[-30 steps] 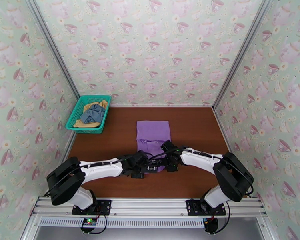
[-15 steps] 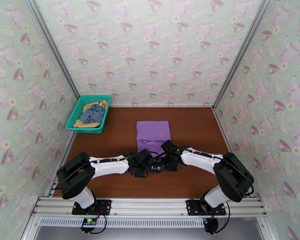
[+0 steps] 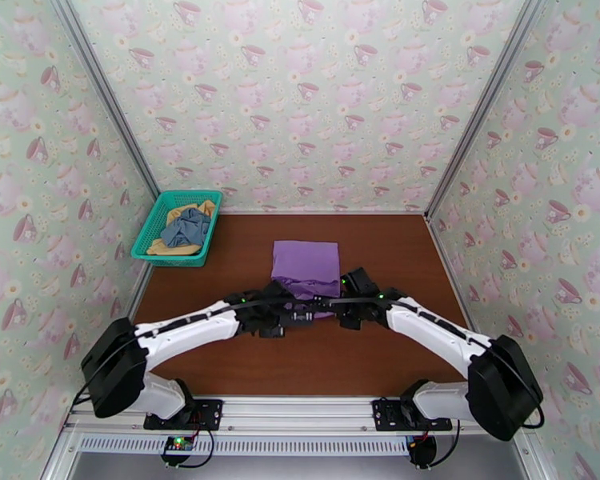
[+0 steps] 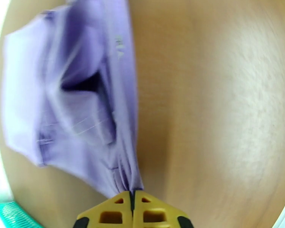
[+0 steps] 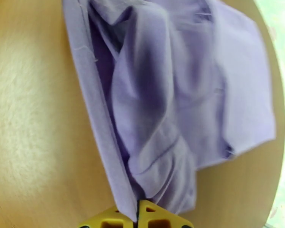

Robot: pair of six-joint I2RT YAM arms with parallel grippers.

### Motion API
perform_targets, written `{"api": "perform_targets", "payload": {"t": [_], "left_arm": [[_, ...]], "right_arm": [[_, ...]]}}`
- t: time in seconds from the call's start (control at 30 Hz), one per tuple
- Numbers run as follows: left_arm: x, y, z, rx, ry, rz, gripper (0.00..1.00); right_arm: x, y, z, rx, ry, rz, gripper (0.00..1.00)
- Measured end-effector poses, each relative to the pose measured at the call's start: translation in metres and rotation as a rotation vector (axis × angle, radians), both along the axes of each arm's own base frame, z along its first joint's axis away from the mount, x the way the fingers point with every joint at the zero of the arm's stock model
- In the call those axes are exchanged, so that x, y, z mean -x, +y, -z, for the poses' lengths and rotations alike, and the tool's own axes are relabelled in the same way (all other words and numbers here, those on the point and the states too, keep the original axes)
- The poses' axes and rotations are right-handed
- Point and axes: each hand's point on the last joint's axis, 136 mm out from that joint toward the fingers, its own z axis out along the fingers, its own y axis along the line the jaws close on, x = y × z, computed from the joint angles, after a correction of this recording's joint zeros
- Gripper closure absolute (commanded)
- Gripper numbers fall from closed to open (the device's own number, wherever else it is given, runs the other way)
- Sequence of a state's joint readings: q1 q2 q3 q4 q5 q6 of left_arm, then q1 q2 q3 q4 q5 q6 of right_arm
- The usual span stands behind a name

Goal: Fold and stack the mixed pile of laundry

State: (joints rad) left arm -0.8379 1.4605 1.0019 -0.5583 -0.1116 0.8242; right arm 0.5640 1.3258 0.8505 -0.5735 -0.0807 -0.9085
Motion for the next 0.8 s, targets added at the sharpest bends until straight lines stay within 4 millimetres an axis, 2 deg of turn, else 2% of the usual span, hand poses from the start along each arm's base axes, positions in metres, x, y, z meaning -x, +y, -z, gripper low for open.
{"api": "perform_targets", "payload": {"t": [0.17,0.3,0.37,0.53,0.7,0.8], "left_arm": [[-0.038,0.007,-0.036,0.040,-0.077,-0.046,1.00],[-0.079,0.008,-0.058,0.068,-0.125,-0.081,1.00],[-0.100,0.008,-0.061,0.070,-0.136,-0.092,1.00],[-0.157,0.004,-0.048,0.047,-0.143,-0.110,1.00],[-0.212,0.000,-0.024,0.017,-0.148,-0.122,1.00],[-0.239,-0.002,-0.011,0.008,-0.160,-0.125,1.00]], "right_arm": [[-0.030,0.002,-0.026,-0.053,-0.041,0.053,1.00],[-0.066,0.003,-0.043,-0.078,-0.073,0.097,1.00],[-0.089,0.002,-0.048,-0.086,-0.086,0.128,1.00],[-0.144,-0.001,-0.048,-0.089,-0.098,0.192,1.00],[-0.195,-0.003,-0.032,-0.068,-0.097,0.246,1.00],[-0.219,-0.007,-0.019,-0.053,-0.097,0.278,1.00]]}}
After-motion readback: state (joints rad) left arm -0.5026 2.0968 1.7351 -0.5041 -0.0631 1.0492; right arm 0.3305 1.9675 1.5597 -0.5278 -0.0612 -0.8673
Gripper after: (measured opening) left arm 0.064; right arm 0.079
